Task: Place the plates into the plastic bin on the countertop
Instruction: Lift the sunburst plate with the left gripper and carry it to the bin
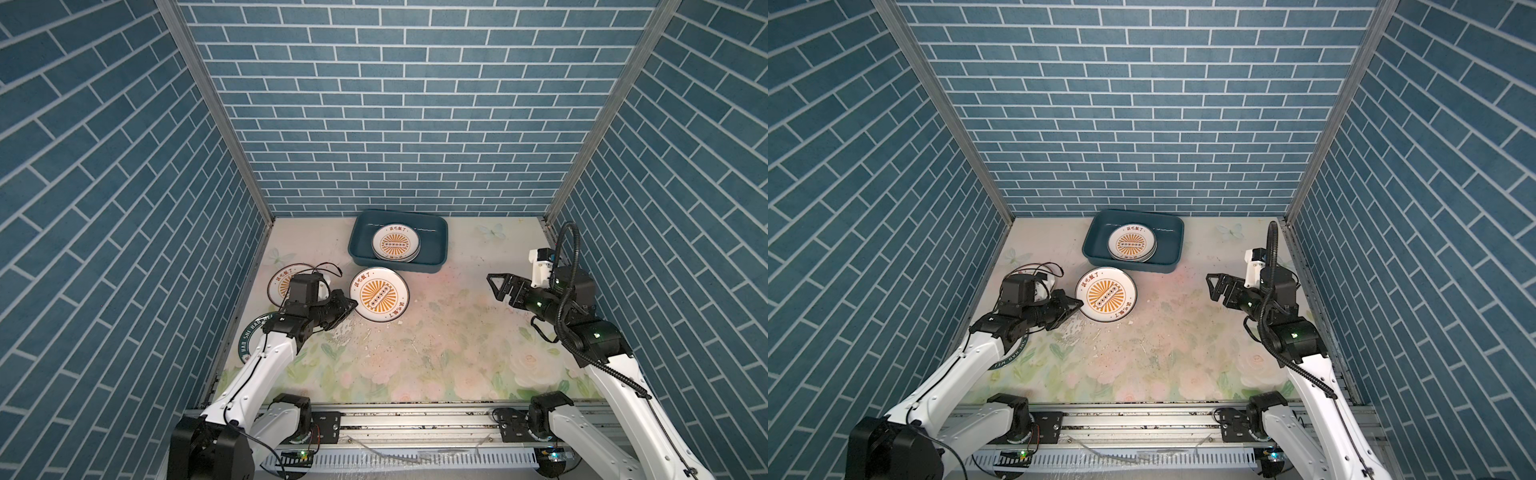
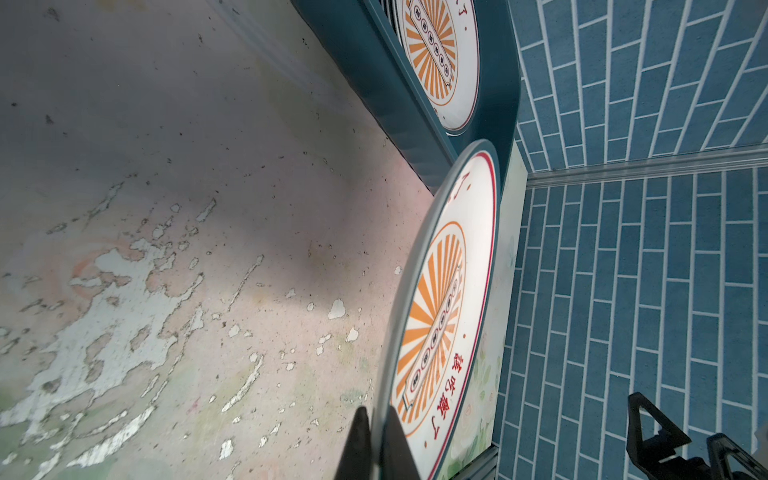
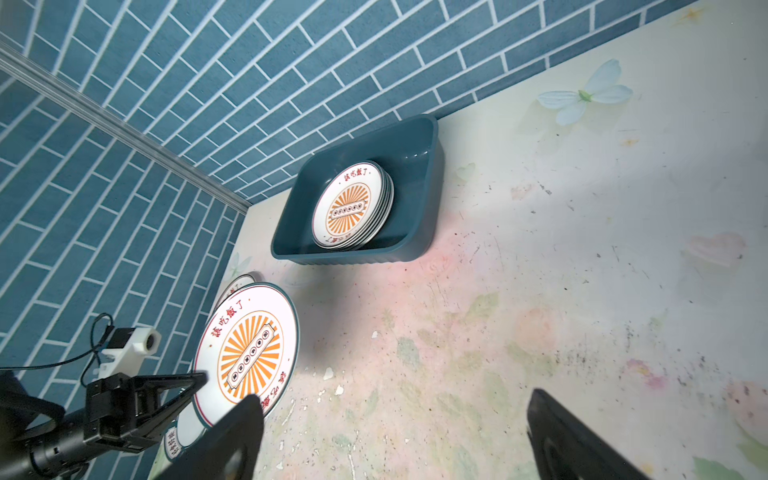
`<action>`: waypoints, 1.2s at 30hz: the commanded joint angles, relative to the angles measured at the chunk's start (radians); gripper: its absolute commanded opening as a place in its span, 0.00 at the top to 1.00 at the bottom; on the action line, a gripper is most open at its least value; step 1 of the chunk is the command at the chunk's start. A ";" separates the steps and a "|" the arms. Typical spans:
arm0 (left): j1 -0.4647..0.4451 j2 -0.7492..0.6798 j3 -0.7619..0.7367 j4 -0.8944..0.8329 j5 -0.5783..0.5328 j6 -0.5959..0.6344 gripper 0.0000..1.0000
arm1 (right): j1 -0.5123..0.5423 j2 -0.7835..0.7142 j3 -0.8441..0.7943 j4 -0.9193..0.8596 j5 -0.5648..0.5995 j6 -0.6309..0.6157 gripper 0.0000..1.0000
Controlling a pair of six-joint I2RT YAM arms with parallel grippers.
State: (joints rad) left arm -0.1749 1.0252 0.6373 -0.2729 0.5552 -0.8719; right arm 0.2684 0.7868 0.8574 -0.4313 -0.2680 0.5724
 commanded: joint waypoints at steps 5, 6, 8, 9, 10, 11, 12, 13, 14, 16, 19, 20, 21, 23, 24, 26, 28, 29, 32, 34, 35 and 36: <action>0.003 0.017 0.085 -0.014 0.032 0.047 0.99 | 0.002 -0.024 -0.016 0.055 -0.034 0.031 0.02; 0.005 0.025 0.095 -0.013 0.035 0.049 0.99 | 0.003 -0.027 -0.018 0.055 -0.035 0.032 0.01; 0.003 0.041 0.112 -0.014 0.036 0.053 0.99 | 0.003 -0.027 -0.021 0.056 -0.041 0.035 0.01; 0.004 0.049 0.119 -0.010 0.037 0.054 0.99 | 0.003 -0.027 -0.023 0.056 -0.042 0.035 0.01; 0.004 0.059 0.127 -0.003 0.039 0.055 0.99 | 0.003 -0.026 -0.026 0.057 -0.044 0.037 0.02; 0.003 0.066 0.132 0.003 0.039 0.053 0.99 | 0.003 -0.025 -0.027 0.059 -0.043 0.037 0.02; 0.004 0.074 0.137 0.012 0.038 0.050 0.98 | 0.003 -0.024 -0.029 0.059 -0.043 0.038 0.02; 0.003 0.083 0.143 0.022 0.036 0.046 0.98 | 0.003 -0.023 -0.030 0.060 -0.043 0.039 0.02; 0.004 0.091 0.146 0.032 0.033 0.041 0.98 | 0.003 -0.024 -0.032 0.062 -0.042 0.038 0.02; 0.003 0.114 0.158 0.057 0.031 0.031 0.98 | 0.003 -0.022 -0.035 0.070 -0.040 0.040 0.02; 0.003 0.156 0.190 0.067 0.023 0.032 0.98 | 0.003 -0.015 -0.038 0.082 -0.044 0.040 0.02; 0.004 0.170 0.202 0.070 0.022 0.034 0.98 | 0.003 -0.012 -0.038 0.089 -0.051 0.040 0.02; 0.004 0.186 0.213 0.076 0.021 0.034 0.98 | 0.003 -0.006 -0.040 0.097 -0.057 0.040 0.02; 0.004 0.219 0.233 0.089 0.019 0.031 0.98 | 0.003 0.011 -0.041 0.112 -0.064 0.044 0.02; 0.003 0.238 0.243 0.096 0.014 0.030 0.98 | 0.002 0.022 -0.041 0.122 -0.068 0.045 0.02; 0.004 0.275 0.268 0.111 0.015 0.030 0.98 | 0.003 0.040 -0.043 0.146 -0.079 0.048 0.01; 0.003 0.317 0.291 0.125 0.015 0.028 0.98 | 0.003 0.058 -0.040 0.171 -0.091 0.050 0.01; 0.003 0.340 0.305 0.133 0.015 0.025 0.98 | 0.003 0.068 -0.035 0.179 -0.095 0.050 0.02; 0.003 0.403 0.345 0.163 0.020 0.014 0.98 | 0.003 0.092 -0.023 0.190 -0.103 0.043 0.02; 0.003 0.444 0.373 0.176 0.017 0.010 0.98 | 0.003 0.105 -0.015 0.192 -0.107 0.038 0.02; 0.002 0.469 0.387 0.181 0.015 0.009 0.98 | 0.003 0.111 -0.014 0.194 -0.109 0.036 0.02; 0.003 0.490 0.403 0.189 0.014 0.007 0.98 | 0.003 0.116 -0.014 0.195 -0.108 0.035 0.02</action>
State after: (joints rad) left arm -0.1749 1.4815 0.9882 -0.1570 0.5652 -0.8574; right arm 0.2684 0.8951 0.8272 -0.2726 -0.3561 0.5983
